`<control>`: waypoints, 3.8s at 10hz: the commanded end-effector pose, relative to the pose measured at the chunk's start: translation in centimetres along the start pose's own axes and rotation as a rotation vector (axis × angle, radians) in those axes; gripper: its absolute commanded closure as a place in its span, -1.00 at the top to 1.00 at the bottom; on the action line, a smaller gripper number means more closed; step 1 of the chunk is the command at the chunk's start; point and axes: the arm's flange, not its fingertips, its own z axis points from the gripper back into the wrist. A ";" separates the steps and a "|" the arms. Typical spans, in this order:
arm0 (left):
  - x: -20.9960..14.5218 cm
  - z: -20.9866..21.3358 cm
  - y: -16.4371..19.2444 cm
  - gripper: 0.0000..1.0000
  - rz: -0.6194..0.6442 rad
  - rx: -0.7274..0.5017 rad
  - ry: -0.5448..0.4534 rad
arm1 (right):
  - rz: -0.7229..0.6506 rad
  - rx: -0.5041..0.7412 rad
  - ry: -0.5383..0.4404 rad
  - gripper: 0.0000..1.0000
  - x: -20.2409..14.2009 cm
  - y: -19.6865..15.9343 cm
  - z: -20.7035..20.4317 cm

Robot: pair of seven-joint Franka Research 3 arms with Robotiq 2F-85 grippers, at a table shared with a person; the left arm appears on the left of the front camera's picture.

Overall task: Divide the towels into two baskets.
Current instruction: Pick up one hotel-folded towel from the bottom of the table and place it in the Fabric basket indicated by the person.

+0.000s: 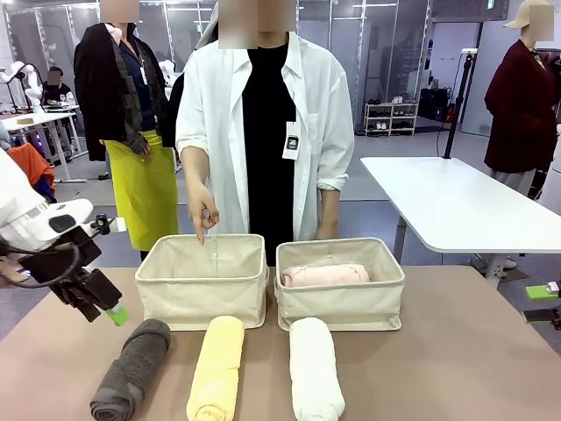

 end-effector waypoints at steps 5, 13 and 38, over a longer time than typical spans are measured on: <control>1.0 -1.5 0.3 1.00 0.052 0.048 -0.003 | 0.000 -0.001 -0.003 0.50 -0.3 0.4 0.0; 2.1 -7.6 0.3 1.00 0.272 0.202 0.098 | 0.000 -0.001 -0.003 0.50 -0.3 0.4 0.0; 4.3 2.1 -8.9 -0.61 -0.890 0.291 0.061 | 0.000 -0.001 -0.003 0.50 -0.3 0.4 0.0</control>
